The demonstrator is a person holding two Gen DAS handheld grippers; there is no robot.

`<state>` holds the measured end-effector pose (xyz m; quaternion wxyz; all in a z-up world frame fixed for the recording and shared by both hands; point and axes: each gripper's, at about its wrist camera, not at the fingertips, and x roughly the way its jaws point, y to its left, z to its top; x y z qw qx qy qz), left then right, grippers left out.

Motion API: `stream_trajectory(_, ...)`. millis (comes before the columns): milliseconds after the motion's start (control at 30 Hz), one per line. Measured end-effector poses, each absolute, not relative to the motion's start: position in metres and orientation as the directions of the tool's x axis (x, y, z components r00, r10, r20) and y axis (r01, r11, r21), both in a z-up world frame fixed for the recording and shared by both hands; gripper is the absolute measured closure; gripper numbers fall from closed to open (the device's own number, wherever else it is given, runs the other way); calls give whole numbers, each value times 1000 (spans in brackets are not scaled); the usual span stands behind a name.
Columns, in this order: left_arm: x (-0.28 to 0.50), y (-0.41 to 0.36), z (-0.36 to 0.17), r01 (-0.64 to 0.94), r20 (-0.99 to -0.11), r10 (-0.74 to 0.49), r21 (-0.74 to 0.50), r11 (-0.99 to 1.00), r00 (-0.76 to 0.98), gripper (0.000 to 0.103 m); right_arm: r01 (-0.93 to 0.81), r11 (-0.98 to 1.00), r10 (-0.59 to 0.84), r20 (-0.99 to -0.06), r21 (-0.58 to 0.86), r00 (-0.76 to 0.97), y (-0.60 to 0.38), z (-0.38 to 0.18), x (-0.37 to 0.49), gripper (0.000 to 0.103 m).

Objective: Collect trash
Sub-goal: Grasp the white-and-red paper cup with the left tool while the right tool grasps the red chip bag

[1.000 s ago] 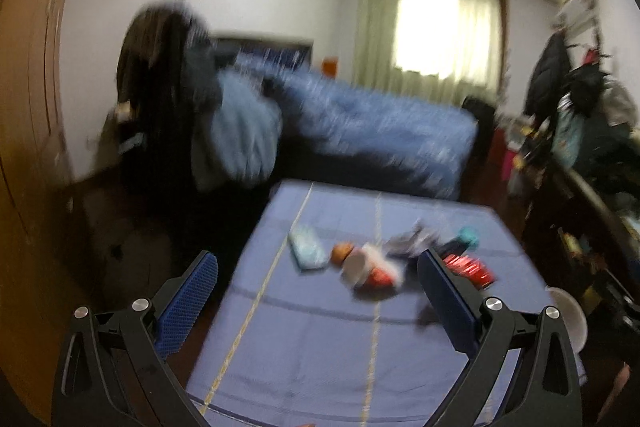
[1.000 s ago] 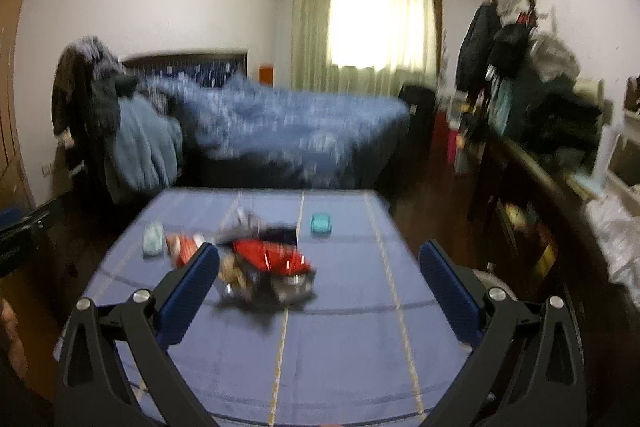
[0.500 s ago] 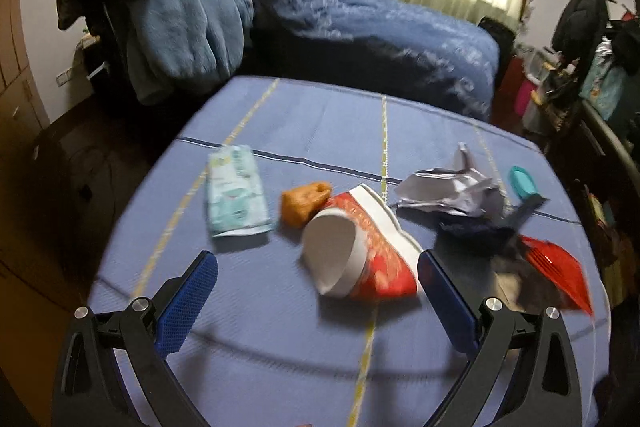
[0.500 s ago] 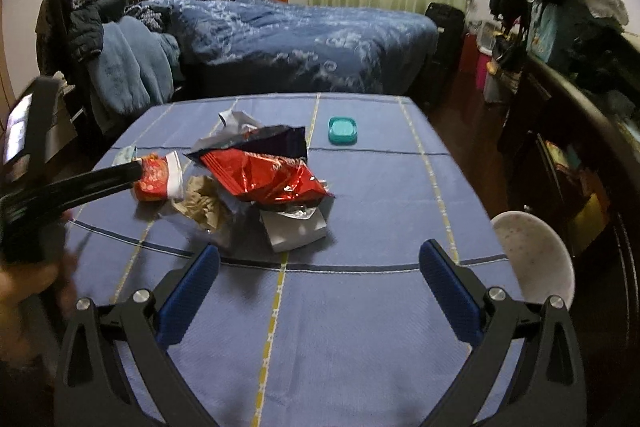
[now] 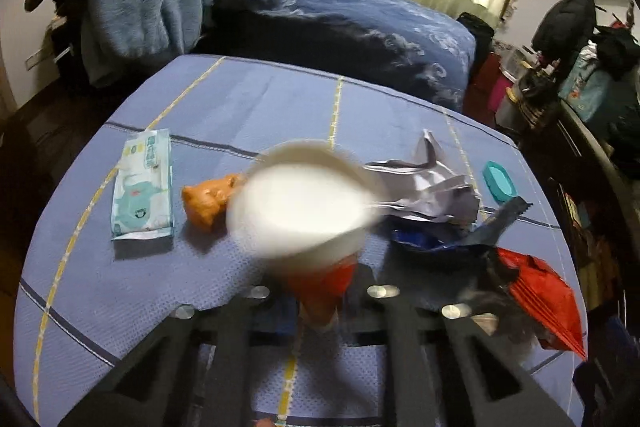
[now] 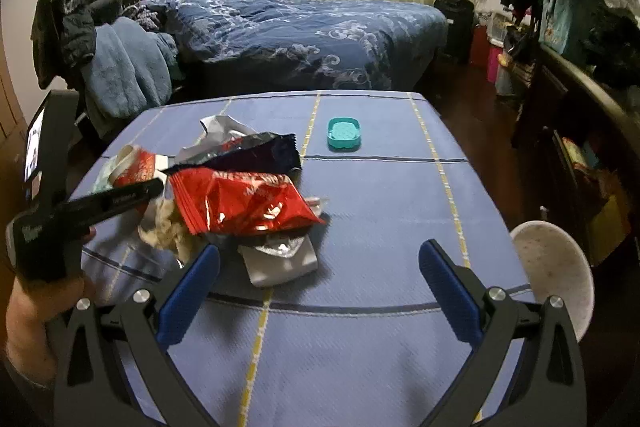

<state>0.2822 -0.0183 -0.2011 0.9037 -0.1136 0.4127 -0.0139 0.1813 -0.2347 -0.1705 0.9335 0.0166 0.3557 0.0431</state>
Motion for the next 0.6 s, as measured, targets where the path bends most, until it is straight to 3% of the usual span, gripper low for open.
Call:
stream_trajectory(167, 275, -6, -197, -1, -680, -260, -358, 934, 685, 89, -98, 993, 118, -643, 67, 757, -224, -165, 190, 5)
stream_trajectory(433, 245, 25, -162, -33, -595, -202, -359, 933, 778, 89, -246, 965, 245, -637, 90, 730, -185, -158, 212, 5)
stream_trajectory(533, 236, 35, -154, -45, -584, -179, -348, 936, 792, 89, -246, 967, 229, -641, 64, 732, -173, -160, 228, 5)
stream_trajectory(567, 233, 38, -151, -47, -578, -176, -350, 936, 797, 89, -241, 969, 215, -649, 49, 730, -170, -163, 232, 10)
stream_trajectory(600, 231, 41, -151, -46, -576, -177, -350, 935, 798, 89, -234, 971, 201, -659, 38, 725, -168, -165, 236, 29)
